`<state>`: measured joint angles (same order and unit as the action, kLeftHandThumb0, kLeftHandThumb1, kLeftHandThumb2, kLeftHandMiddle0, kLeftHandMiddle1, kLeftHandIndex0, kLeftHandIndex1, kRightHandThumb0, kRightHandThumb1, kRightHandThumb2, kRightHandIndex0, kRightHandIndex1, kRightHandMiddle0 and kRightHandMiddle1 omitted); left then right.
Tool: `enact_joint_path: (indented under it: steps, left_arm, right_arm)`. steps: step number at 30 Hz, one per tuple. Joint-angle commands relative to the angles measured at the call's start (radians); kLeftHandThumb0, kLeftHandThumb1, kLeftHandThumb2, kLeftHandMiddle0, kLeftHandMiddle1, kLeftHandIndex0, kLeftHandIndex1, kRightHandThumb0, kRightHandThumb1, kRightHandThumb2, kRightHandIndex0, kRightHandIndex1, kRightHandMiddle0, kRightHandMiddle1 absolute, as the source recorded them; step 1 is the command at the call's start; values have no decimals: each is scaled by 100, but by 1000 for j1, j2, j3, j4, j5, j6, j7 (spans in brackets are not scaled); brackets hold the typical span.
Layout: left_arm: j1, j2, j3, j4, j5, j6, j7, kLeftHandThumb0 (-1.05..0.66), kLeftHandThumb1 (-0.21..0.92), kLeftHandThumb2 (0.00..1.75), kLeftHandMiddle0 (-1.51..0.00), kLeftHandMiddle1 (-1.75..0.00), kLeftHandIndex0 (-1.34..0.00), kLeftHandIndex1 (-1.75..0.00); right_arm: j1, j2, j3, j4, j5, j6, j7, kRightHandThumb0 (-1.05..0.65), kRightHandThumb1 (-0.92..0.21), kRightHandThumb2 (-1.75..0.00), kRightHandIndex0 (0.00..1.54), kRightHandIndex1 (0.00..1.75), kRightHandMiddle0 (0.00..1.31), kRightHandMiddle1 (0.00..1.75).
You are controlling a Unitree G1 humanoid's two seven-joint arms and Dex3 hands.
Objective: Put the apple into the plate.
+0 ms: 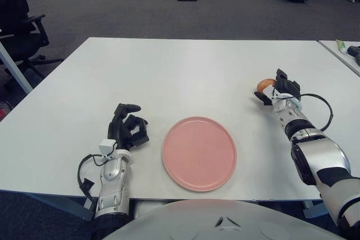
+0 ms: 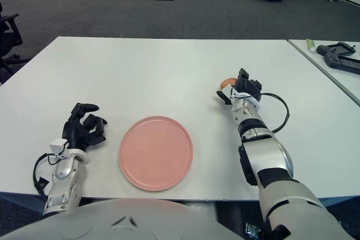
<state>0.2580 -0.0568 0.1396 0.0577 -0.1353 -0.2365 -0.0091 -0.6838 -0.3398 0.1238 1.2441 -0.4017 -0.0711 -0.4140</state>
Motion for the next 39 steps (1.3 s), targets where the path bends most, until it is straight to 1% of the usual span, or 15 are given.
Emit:
enact_joint_path:
  steps: [1, 3, 4, 6, 8, 10, 12, 14, 17, 19, 22, 24, 28, 31, 39]
  left_arm:
    - [7, 5, 2, 7, 7, 10, 6, -1, 25, 141, -65, -175, -43, -175]
    - [7, 5, 2, 8, 5, 7, 3, -1, 25, 142, -65, -175, -43, -175]
    - [7, 5, 2, 8, 5, 6, 2, -1, 25, 142, -65, -175, -44, -175]
    - [6, 5, 3, 9, 2, 4, 0, -1, 25, 142, -65, -175, -43, -175]
    - [6, 5, 4, 9, -2, 2, -2, -1, 26, 140, -65, -175, -43, -175]
    - [5, 4, 4, 11, -2, 0, -1, -1, 26, 140, -64, -175, -42, -175]
    - [6, 5, 5, 11, -1, -3, -1, -1, 26, 141, -65, -175, -43, -175]
    - [6, 6, 6, 12, 0, -7, 0, -1, 25, 141, -65, -175, -43, -175]
    - [6, 7, 7, 14, 1, -10, 0, -1, 26, 141, -65, -175, -42, -175]
    - [7, 7, 7, 13, 2, -8, 1, -1, 26, 140, -65, -175, -42, -175]
    - [6, 7, 9, 12, 3, -3, 5, -1, 29, 137, -63, -175, -40, -175]
    - [4, 8, 10, 13, 3, 0, 6, -1, 30, 136, -62, -175, -39, -175]
    - [2, 8, 12, 13, 6, 6, 10, -1, 29, 137, -62, -175, -40, -175]
    - [0, 8, 14, 14, 7, 10, 12, -1, 25, 142, -66, -175, -43, -175]
    - [-8, 13, 13, 24, 19, 1, 15, -1, 20, 147, -70, -175, -47, -174]
  right_arm:
    - [-6, 16, -53, -1, 72, -25, 40, -47, -46, -98, 18, 123, 0, 80]
    - [-2, 29, -93, 0, 122, -32, 68, -48, -46, -103, 27, 135, 0, 126]
    - [-1, 32, -103, 0, 135, -34, 75, -48, -46, -104, 29, 139, 0, 140]
    - [-1, 37, -120, 2, 159, -30, 87, -48, -47, -105, 30, 142, 1, 150]
    - [0, 44, -143, 8, 187, -24, 95, -43, -61, -91, 33, 144, 15, 164]
    - [0, 47, -167, 19, 213, -19, 103, -41, -62, -91, 38, 149, 26, 169]
    - [-2, 48, -183, 26, 231, -18, 108, -41, -59, -96, 44, 155, 35, 172]
    - [-4, 51, -198, 26, 246, -18, 105, -21, -49, -105, 54, 149, 39, 173]
    - [-5, 55, -214, 27, 262, -21, 98, -8, -32, -126, 66, 157, 43, 174]
    - [-8, 54, -224, 26, 271, -23, 92, -5, -28, -132, 68, 160, 44, 174]
    - [-17, 62, -246, 9, 293, -22, 67, -2, -15, -149, 77, 166, 51, 175]
    - [-18, 68, -258, 6, 306, -27, 56, -1, -10, -155, 81, 167, 55, 175]
    - [-16, 76, -279, 4, 329, -44, 50, -1, -5, -161, 84, 169, 58, 175]
    - [-15, 81, -289, -1, 340, -56, 43, -1, -3, -164, 85, 169, 60, 175]
    - [-9, 92, -313, -17, 363, -95, 29, 0, 0, -167, 87, 170, 62, 175]
